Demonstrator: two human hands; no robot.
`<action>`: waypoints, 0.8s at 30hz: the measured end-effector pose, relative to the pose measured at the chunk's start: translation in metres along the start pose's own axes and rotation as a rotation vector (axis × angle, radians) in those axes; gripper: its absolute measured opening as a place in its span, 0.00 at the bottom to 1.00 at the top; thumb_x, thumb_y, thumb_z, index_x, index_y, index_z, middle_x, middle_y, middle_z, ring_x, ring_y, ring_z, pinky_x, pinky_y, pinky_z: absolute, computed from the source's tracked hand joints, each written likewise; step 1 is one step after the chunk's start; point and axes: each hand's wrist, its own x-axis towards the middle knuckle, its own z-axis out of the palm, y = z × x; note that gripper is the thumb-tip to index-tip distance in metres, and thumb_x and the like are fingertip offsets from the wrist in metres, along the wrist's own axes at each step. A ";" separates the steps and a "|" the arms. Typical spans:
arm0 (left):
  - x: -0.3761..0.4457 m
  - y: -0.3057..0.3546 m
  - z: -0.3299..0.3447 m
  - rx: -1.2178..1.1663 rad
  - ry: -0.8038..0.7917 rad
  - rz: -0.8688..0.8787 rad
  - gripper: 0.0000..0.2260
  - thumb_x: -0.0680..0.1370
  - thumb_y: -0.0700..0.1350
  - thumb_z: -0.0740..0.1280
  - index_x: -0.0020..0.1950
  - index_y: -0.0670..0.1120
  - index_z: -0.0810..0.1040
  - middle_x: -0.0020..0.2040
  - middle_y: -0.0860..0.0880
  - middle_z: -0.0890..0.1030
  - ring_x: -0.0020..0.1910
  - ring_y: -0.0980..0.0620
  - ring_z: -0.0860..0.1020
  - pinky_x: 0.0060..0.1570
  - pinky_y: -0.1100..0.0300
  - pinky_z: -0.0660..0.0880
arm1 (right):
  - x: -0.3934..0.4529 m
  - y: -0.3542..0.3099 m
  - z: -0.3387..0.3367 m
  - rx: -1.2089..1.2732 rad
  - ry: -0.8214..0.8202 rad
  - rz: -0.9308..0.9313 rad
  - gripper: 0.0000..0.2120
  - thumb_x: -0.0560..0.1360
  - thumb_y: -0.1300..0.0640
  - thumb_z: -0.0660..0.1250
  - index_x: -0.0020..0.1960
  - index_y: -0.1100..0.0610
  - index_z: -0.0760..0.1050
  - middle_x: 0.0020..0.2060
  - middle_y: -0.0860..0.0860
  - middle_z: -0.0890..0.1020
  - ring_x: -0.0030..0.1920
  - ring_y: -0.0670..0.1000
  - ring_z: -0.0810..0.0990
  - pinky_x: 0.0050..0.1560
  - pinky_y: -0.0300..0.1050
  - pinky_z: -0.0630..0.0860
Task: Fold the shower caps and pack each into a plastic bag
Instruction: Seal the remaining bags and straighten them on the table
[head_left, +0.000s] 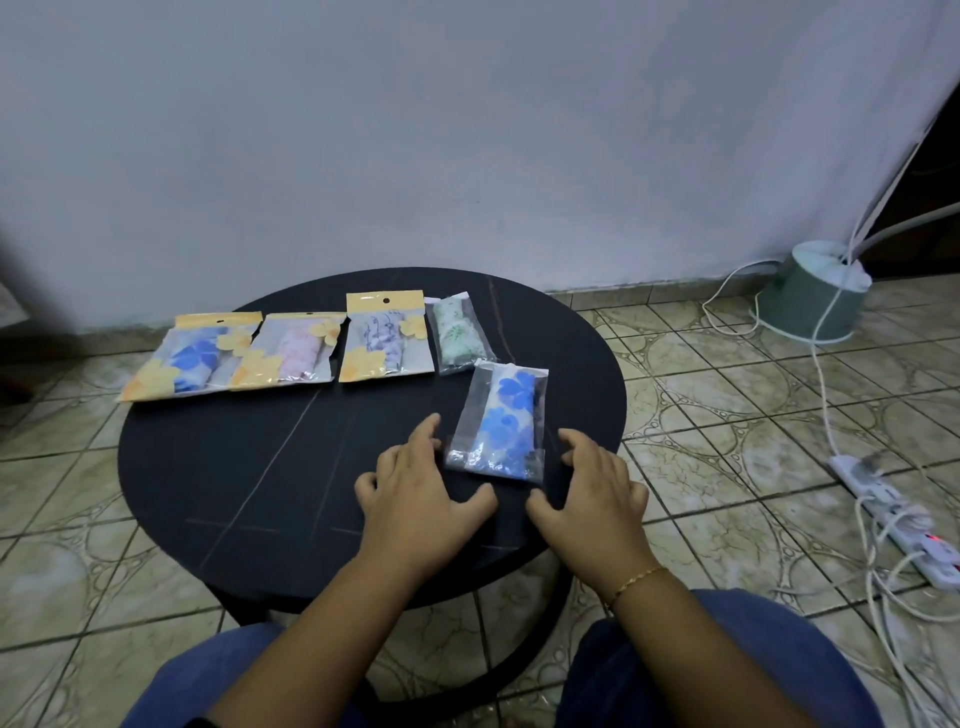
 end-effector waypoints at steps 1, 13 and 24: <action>0.002 -0.001 0.000 -0.019 0.004 -0.012 0.39 0.69 0.62 0.65 0.75 0.56 0.50 0.65 0.59 0.68 0.68 0.56 0.60 0.66 0.54 0.53 | 0.000 0.000 0.000 0.004 0.002 -0.005 0.31 0.71 0.47 0.65 0.71 0.47 0.58 0.61 0.44 0.69 0.67 0.46 0.62 0.63 0.49 0.58; 0.022 0.000 0.002 -0.130 0.053 -0.132 0.26 0.78 0.55 0.61 0.74 0.53 0.59 0.48 0.62 0.77 0.62 0.57 0.67 0.61 0.54 0.55 | 0.002 -0.007 0.023 -0.134 0.323 -0.278 0.16 0.60 0.54 0.68 0.48 0.49 0.78 0.52 0.51 0.76 0.58 0.52 0.67 0.48 0.51 0.65; 0.034 0.015 0.000 -0.393 -0.043 -0.354 0.05 0.72 0.56 0.69 0.42 0.59 0.84 0.35 0.63 0.79 0.45 0.58 0.77 0.64 0.52 0.64 | -0.002 -0.014 0.030 -0.185 0.469 -0.437 0.07 0.67 0.51 0.63 0.42 0.49 0.78 0.41 0.47 0.76 0.44 0.52 0.72 0.44 0.46 0.59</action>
